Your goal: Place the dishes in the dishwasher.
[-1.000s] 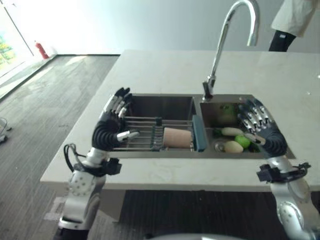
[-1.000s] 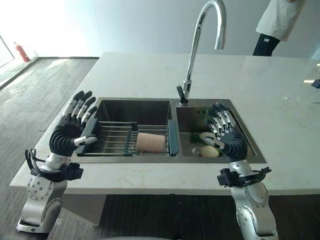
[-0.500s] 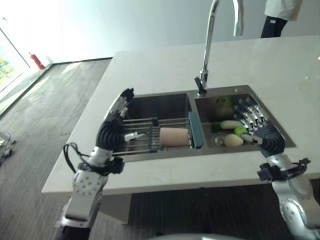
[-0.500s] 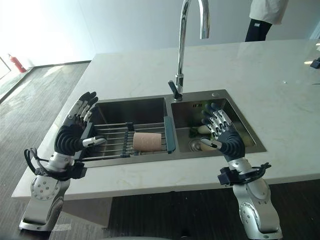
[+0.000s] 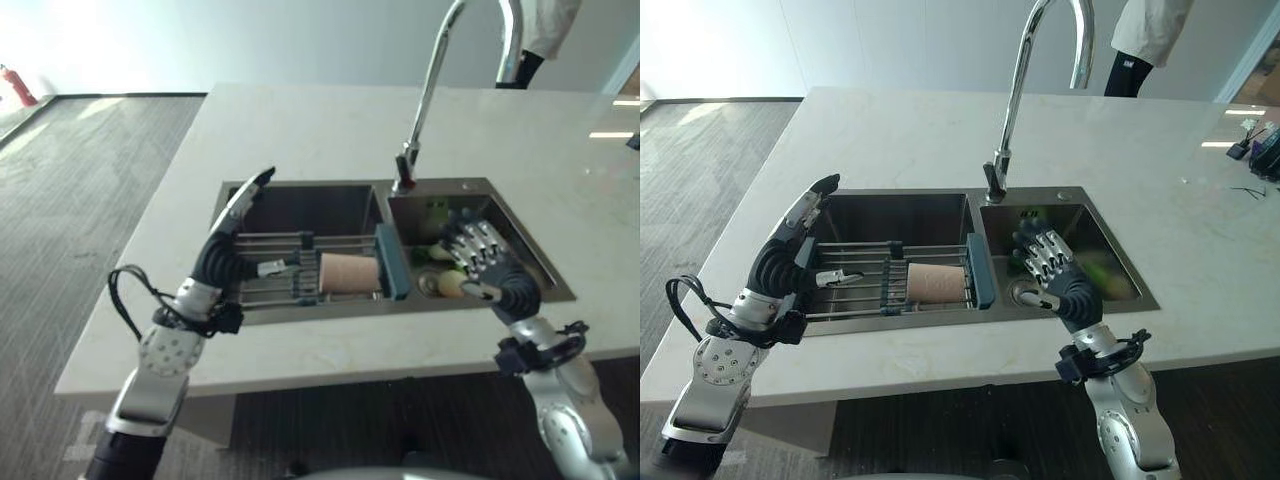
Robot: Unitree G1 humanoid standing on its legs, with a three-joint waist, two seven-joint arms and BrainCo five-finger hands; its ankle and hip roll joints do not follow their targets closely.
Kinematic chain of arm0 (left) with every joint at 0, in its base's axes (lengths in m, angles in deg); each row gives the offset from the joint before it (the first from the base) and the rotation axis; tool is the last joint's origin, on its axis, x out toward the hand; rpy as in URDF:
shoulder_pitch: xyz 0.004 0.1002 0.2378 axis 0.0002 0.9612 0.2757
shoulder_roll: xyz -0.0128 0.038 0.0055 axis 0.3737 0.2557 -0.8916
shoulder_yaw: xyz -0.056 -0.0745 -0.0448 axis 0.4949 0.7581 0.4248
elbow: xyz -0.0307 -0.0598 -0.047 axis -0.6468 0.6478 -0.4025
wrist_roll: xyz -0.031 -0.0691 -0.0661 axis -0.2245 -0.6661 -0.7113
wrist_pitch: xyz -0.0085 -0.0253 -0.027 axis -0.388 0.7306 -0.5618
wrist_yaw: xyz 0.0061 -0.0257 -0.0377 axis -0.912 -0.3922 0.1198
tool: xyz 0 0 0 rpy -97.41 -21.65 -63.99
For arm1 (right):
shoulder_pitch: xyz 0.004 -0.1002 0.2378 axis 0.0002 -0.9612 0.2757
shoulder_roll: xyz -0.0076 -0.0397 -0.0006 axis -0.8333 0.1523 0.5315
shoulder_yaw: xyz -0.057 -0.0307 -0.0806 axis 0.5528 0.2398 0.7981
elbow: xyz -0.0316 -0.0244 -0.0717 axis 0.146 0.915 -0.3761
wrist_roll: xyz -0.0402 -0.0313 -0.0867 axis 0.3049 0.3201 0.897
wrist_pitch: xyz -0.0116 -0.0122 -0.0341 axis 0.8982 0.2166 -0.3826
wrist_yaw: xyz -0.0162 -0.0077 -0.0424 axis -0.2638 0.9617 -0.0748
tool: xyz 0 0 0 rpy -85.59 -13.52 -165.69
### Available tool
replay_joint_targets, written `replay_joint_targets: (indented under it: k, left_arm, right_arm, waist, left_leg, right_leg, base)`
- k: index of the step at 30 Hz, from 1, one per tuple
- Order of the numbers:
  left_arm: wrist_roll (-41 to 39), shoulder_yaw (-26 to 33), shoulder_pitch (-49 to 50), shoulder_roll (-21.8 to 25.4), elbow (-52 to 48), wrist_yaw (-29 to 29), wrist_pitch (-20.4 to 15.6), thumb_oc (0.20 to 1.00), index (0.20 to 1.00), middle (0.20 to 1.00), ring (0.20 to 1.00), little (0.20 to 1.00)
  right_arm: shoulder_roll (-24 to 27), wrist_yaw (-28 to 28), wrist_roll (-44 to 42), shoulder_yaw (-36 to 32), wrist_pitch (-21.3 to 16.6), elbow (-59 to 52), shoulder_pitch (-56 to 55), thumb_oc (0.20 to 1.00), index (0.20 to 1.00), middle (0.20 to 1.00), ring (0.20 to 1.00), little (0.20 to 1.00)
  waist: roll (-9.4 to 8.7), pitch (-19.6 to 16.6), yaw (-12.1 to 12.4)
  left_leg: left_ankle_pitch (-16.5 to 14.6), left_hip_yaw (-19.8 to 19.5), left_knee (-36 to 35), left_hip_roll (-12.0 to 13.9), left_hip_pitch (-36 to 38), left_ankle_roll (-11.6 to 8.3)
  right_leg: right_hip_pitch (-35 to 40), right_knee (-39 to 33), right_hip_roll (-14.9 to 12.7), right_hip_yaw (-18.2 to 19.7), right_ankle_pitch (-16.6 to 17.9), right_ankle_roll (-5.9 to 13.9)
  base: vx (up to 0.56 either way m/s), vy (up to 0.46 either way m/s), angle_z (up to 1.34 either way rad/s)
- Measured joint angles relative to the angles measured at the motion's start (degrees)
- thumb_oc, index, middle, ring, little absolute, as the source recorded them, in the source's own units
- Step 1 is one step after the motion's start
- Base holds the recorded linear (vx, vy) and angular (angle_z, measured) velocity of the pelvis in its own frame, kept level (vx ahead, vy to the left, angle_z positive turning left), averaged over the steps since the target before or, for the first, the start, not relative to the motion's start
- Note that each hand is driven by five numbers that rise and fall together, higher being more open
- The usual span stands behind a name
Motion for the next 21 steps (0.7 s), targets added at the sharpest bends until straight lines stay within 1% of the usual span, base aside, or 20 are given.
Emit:
replay_joint_targets:
  k: [1,2,3,4,5,6,7,8,10,12,14,15,16,17,19,21]
  left_arm:
    - [0.15,-1.39,0.37,-0.75,0.35,0.06,1.12,1.0,1.0,1.0,1.0,1.0]
    - [1.46,-2.22,0.39,-0.63,0.29,0.44,1.31,1.0,1.0,1.0,1.0,1.0]
    - [2.97,-2.29,0.5,-0.79,0.24,0.61,1.28,1.0,1.0,1.0,1.0,1.0]
    - [4.4,-2.13,0.44,-0.73,0.23,0.61,1.27,1.0,1.0,1.0,1.0,1.0]
    - [4.8,-2.09,0.27,-0.57,0.23,0.62,1.26,1.0,1.0,1.0,1.0,1.0]
    - [6.68,-2.19,-0.37,0.06,0.3,0.63,1.49,1.0,1.0,1.0,1.0,1.0]
    - [6.69,-2.22,-1.32,1.26,0.53,0.66,1.84,1.0,1.0,1.0,1.0,1.0]
    - [6.69,-2.25,-2.32,1.49,0.97,0.65,2.05,1.0,1.0,1.0,1.0,1.0]
    - [6.9,-2.27,-3.67,1.77,1.81,0.65,2.67,1.0,1.0,1.0,1.0,1.0]
    - [8.92,-2.66,-4.85,2.3,2.82,0.71,5.02,1.0,1.0,1.0,1.0,1.0]
    - [8.98,-3.11,-4.94,2.66,3.24,0.67,7.01,1.0,1.0,1.0,1.0,1.0]
    - [8.98,-3.16,-4.97,2.69,3.29,0.67,7.08,1.0,1.0,1.0,1.0,1.0]
    - [11.25,-5.97,-5.66,4.67,7.03,0.97,10.63,1.0,1.0,1.0,1.0,1.0]
    - [11.58,-6.97,-5.91,4.86,8.19,1.87,12.82,1.0,1.0,1.0,1.0,1.0]
    - [11.69,-8.48,-7.2,5.24,10.5,3.05,15.26,1.0,1.0,1.0,1.0,1.0]
    - [11.75,-9.98,-8.01,6.31,12.98,4.06,16.84,1.0,1.0,1.0,1.0,1.0]
  right_arm:
    - [0.4,0.75,0.0,-0.04,0.42,0.25,1.58,1.0,1.0,1.0,1.0,1.0]
    - [0.9,1.28,0.0,-0.07,0.52,0.23,2.35,1.0,1.0,1.0,1.0,1.0]
    - [1.89,1.96,0.0,-0.05,0.79,0.28,2.54,1.0,1.0,1.0,1.0,1.0]
    - [2.89,2.35,0.0,-0.09,1.27,0.38,2.23,1.0,1.0,1.0,1.0,1.0]
    - [3.43,2.36,0.01,-0.1,1.37,0.38,1.8,1.0,1.0,1.0,1.0,1.0]
    - [3.72,2.35,0.01,-0.02,1.38,0.51,1.32,1.0,1.0,1.0,1.0,1.0]
    - [3.66,2.31,0.01,0.18,1.41,1.01,1.3,1.0,1.0,1.0,1.0,1.0]
    - [3.67,2.34,0.01,0.07,1.39,1.37,1.3,1.0,1.0,1.0,1.0,1.0]
    - [3.64,2.32,0.05,0.18,1.38,2.2,1.33,1.0,1.0,1.0,1.0,1.0]
    - [3.63,2.34,0.07,0.21,1.51,2.42,1.32,1.0,1.0,1.0,1.0,1.0]
    - [3.64,2.38,0.07,0.16,1.52,2.35,1.3,1.0,1.0,1.0,1.0,1.0]
    - [3.64,2.39,0.07,0.17,1.53,2.35,1.3,1.0,1.0,1.0,1.0,1.0]
    - [3.64,2.39,0.07,0.35,1.68,2.34,1.32,1.0,1.0,1.0,1.0,1.0]
    - [3.64,2.43,0.09,0.53,1.75,2.34,1.35,1.0,1.0,1.0,1.0,1.0]
    - [3.72,2.4,0.09,1.15,1.84,2.34,1.35,1.0,1.0,1.0,1.0,1.0]
    - [3.76,2.34,0.1,1.91,1.87,2.34,1.43,1.0,1.0,1.0,1.0,1.0]
  waist:
    - [2.07,0.04,-0.09]
    - [3.34,0.04,-0.12]
    - [5.2,0.13,-0.13]
    - [6.27,0.01,-0.22]
    - [6.62,-0.02,-0.57]
    - [6.83,0.03,-0.88]
    - [6.75,0.03,-1.15]
    - [6.72,-0.07,-1.46]
    - [6.76,-0.08,-1.48]
    - [6.86,-0.24,-1.49]
    - [6.84,-0.44,-1.78]
    - [6.85,-0.45,-1.78]
    - [7.11,-1.54,-2.01]
    - [7.18,-1.83,-2.19]
    - [7.15,-1.93,-2.31]
    - [7.15,-1.99,-2.99]
  left_leg:
    - [0.28,-0.51,0.0,1.21,0.27,-0.74]
    - [0.29,-0.68,-0.01,2.12,0.28,-1.11]
    - [0.48,-0.78,-0.01,3.4,0.18,-1.45]
    - [0.54,-0.81,-0.02,4.22,0.24,-1.58]
    - [0.63,-0.8,-0.02,4.67,0.39,-1.94]
    - [0.74,-0.71,-0.03,5.31,0.72,-2.54]
    - [0.64,-0.57,-0.16,5.82,1.24,-3.32]
    - [0.42,-0.73,-0.38,6.0,1.31,-3.62]
    - [0.36,-0.84,-0.38,6.3,1.2,-3.58]
    - [0.44,-0.84,-0.38,6.21,1.21,-3.66]
    - [0.44,-0.83,-0.38,5.95,1.29,-3.65]
    - [0.44,-0.83,-0.38,5.94,1.29,-3.65]
    - [0.42,-0.77,-0.38,5.62,1.39,-3.56]
    - [0.75,-0.57,-0.37,5.44,1.59,-3.44]
    - [0.67,0.05,-0.37,5.24,2.01,-3.4]
    - [0.63,0.52,-0.37,5.21,2.17,-3.36]
  right_leg:
    - [0.48,0.07,1.65,-0.03,0.69,-0.31]
    - [0.57,0.1,2.59,-0.01,-0.02,-1.02]
    - [0.44,0.1,3.83,0.0,-0.06,-1.1]
    - [0.48,0.1,4.74,0.01,-0.19,-1.31]
    - [0.57,0.07,5.16,0.0,-0.53,-1.85]
    - [0.75,-0.17,5.72,0.05,-0.62,-2.27]
    - [1.17,-0.21,6.02,0.05,-1.34,-2.43]
    - [1.33,-0.22,6.15,0.03,-1.38,-2.48]
    - [1.25,-0.23,6.2,0.01,-1.44,-2.67]
    - [1.2,-0.23,6.08,0.08,-1.6,-2.95]
    - [1.17,-0.23,5.8,0.17,-1.55,-2.96]
    - [1.17,-0.23,5.79,0.17,-1.55,-2.96]
    - [1.22,-0.23,5.68,0.34,-1.04,-2.39]
    - [1.3,-0.22,5.7,0.62,-1.0,-2.38]
    - [1.41,-0.21,5.72,1.26,-0.76,-2.71]
    - [1.36,-0.19,5.7,1.63,-0.63,-2.82]
  base:
    - [0.04,-0.112,0.01]
    - [0.03,-0.103,-0.01]
    - [0.02,-0.099,-0.05]
    - [0.02,-0.108,-0.08]
    - [0.02,-0.085,-0.08]
    - [0.02,-0.059,-0.1]
    - [0.02,-0.037,-0.06]
    - [0.02,-0.031,-0.02]
    - [0.01,-0.011,0.02]
    - [0.02,0.002,-0.01]
    - [0.04,0.015,0.0]
    - [0.03,0.035,-0.01]
    - [0.02,0.031,-0.04]
    - [0.02,0.041,-0.09]
    - [0.01,0.034,-0.15]
    - [0.0,0.043,-0.12]
